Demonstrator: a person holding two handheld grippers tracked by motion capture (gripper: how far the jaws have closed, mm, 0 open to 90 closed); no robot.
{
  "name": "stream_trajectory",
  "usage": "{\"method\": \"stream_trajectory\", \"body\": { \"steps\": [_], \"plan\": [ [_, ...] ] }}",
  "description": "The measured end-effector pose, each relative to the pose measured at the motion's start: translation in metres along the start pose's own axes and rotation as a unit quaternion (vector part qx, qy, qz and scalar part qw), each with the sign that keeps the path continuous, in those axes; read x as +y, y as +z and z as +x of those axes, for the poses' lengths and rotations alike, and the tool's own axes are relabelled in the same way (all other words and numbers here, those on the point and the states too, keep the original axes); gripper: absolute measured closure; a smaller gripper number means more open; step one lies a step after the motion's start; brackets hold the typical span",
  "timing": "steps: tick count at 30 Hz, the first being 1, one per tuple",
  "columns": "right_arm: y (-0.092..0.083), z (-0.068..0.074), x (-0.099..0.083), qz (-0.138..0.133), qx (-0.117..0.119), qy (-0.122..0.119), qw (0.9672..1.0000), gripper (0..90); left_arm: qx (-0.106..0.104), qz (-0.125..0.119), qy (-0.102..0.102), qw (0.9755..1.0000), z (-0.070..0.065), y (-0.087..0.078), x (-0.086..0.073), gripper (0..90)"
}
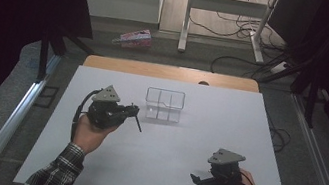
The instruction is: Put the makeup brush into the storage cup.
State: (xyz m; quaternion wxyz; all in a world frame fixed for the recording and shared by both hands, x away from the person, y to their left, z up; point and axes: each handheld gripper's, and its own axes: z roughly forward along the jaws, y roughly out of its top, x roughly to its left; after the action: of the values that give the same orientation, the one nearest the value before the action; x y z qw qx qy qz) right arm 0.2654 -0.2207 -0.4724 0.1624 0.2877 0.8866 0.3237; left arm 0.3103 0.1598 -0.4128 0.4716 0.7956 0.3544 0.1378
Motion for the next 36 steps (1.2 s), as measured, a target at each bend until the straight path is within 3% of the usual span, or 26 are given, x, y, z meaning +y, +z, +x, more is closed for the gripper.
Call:
{"method": "stream_trajectory", "body": {
  "steps": [20, 36],
  "plan": [
    [-0.013, -0.015, -0.027, 0.009, -0.017, 0.045, 0.9988, 0.0, 0.005, -0.019, -0.012, 0.9997, 0.018, 0.004, 0.009, 85.1],
    [-0.019, -0.016, -0.035, 0.01, -0.013, 0.054, 0.9984, 0.0, 0.018, -0.032, -0.019, 0.9991, 0.033, 0.008, 0.028, 85.2]
  ]
}}
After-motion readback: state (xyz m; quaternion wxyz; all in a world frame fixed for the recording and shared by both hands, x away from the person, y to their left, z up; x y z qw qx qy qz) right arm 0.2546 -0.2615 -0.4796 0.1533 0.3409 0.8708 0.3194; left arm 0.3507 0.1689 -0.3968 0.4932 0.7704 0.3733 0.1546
